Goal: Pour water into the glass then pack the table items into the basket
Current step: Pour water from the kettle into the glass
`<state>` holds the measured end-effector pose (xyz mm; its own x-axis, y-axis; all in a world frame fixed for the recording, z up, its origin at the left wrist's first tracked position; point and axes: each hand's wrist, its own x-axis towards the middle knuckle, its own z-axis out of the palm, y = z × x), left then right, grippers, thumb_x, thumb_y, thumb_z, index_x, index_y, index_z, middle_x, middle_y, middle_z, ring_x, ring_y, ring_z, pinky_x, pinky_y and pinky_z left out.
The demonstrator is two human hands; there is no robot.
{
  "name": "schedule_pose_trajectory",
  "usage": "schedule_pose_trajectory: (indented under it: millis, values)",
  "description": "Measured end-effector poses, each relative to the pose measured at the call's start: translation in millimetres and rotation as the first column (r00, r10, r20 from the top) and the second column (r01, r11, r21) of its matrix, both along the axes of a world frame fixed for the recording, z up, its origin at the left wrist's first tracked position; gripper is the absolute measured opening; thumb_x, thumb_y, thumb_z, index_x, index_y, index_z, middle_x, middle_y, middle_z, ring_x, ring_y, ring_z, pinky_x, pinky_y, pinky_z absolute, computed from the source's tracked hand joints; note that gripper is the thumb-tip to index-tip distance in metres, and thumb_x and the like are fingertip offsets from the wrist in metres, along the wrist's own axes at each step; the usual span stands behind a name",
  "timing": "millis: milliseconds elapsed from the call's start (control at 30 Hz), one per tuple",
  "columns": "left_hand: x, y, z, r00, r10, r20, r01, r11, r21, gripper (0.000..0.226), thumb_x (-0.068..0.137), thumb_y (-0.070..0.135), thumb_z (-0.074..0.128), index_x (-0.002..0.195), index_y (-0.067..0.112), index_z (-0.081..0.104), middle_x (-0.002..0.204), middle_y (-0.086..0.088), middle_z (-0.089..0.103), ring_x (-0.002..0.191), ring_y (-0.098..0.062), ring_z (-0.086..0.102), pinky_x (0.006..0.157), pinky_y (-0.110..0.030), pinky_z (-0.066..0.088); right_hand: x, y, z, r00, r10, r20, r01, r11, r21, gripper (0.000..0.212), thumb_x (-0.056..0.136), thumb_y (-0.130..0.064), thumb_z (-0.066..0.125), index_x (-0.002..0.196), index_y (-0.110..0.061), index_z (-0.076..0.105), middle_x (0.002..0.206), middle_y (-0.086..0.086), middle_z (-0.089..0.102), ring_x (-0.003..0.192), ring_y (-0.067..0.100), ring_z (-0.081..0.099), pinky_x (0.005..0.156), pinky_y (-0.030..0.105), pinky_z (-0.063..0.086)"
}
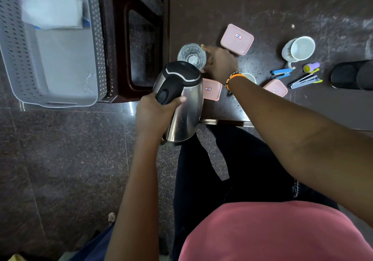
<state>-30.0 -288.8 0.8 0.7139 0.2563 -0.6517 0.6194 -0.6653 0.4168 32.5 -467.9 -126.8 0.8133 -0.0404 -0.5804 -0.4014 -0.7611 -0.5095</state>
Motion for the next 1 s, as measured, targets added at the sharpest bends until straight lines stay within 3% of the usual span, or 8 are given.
schedule_pose_trajectory:
  millis: [100,200,400,467,567,633,833,1000]
  values:
    - [-12,2,-3,0.997,0.066,0.038,-0.065,0.997,-0.029,0.045,0.063,0.049,0.078,0.057,0.016,0.048,0.056,0.001,0.054,0.055,-0.017,0.052,0.052,-0.025,0.039,0,-1,-2,1.000,0.008,0.003,-0.008,1.000,-0.005,0.062,0.077,-0.019,0.065,0.134,-0.033,0.047,0.123,0.007,0.065,0.115,0.032,0.059,0.097,0.041,0.049]
    - [-21,3,-3,0.996,0.065,0.062,-0.062,0.997,-0.051,0.047,0.062,0.050,0.078,0.057,0.017,0.045,0.053,0.004,0.048,0.051,-0.013,0.046,0.051,-0.026,0.038,-1,-1,-3,1.000,0.012,-0.003,-0.012,1.000,0.004,0.062,0.077,-0.019,0.066,0.135,-0.034,0.047,0.120,0.008,0.066,0.113,0.032,0.060,0.095,0.041,0.050]
    - [-34,6,0,0.989,0.077,0.124,-0.066,0.994,-0.092,0.042,0.061,0.048,0.080,0.068,0.015,0.055,0.054,0.009,0.050,0.055,-0.013,0.047,0.058,-0.029,0.043,-8,0,-6,0.998,0.067,-0.015,-0.068,0.998,-0.006,0.073,0.080,-0.032,0.067,0.143,-0.031,0.032,0.118,0.015,0.066,0.109,0.036,0.060,0.092,0.043,0.050]
    - [-38,11,3,0.983,0.101,0.151,-0.086,0.991,-0.102,0.042,0.060,0.051,0.079,0.063,0.018,0.052,0.053,0.008,0.050,0.054,-0.014,0.047,0.057,-0.031,0.044,-13,3,-6,0.995,0.094,-0.019,-0.094,0.996,0.005,0.085,0.079,-0.027,0.069,0.148,-0.025,0.021,0.125,0.019,0.059,0.113,0.037,0.057,0.093,0.043,0.047]
    - [-48,20,12,0.962,0.183,0.205,-0.160,0.980,-0.120,0.050,0.055,0.055,0.076,0.056,0.017,0.044,0.048,0.010,0.042,0.047,-0.006,0.036,0.050,-0.025,0.037,-22,8,-2,1.000,-0.023,0.019,0.022,0.998,0.058,0.094,0.077,-0.021,0.072,0.150,-0.017,0.013,0.147,0.015,0.039,0.131,0.032,0.044,0.106,0.040,0.038]
    - [-55,29,20,0.932,0.277,0.234,-0.252,0.959,-0.132,0.050,0.052,0.056,0.074,0.057,0.014,0.046,0.047,0.010,0.041,0.046,-0.003,0.035,0.046,-0.017,0.034,-29,16,5,0.995,-0.021,0.101,0.013,0.997,0.079,0.087,0.078,-0.020,0.072,0.147,-0.007,0.021,0.149,0.015,0.035,0.136,0.030,0.038,0.110,0.036,0.032]
    - [-68,71,55,0.790,0.545,0.282,-0.443,0.824,-0.352,0.029,0.047,0.050,0.074,0.071,0.035,0.068,0.060,0.015,0.064,0.056,0.001,0.053,0.055,-0.017,0.049,-35,67,50,0.976,0.043,0.215,-0.100,0.959,0.265,0.046,0.080,-0.008,0.065,0.124,-0.006,0.054,0.111,0.017,0.059,0.098,0.028,0.057,0.090,0.041,0.047]
    - [-71,112,81,0.650,0.637,0.415,-0.472,0.766,-0.437,0.021,0.049,0.046,0.075,0.069,0.041,0.069,0.059,0.023,0.065,0.056,0.010,0.055,0.052,-0.009,0.046,-18,120,79,0.964,0.124,0.234,-0.191,0.937,0.292,0.028,0.083,0.000,0.055,0.108,-0.010,0.066,0.100,0.015,0.064,0.083,0.013,0.053,0.076,0.013,0.039]
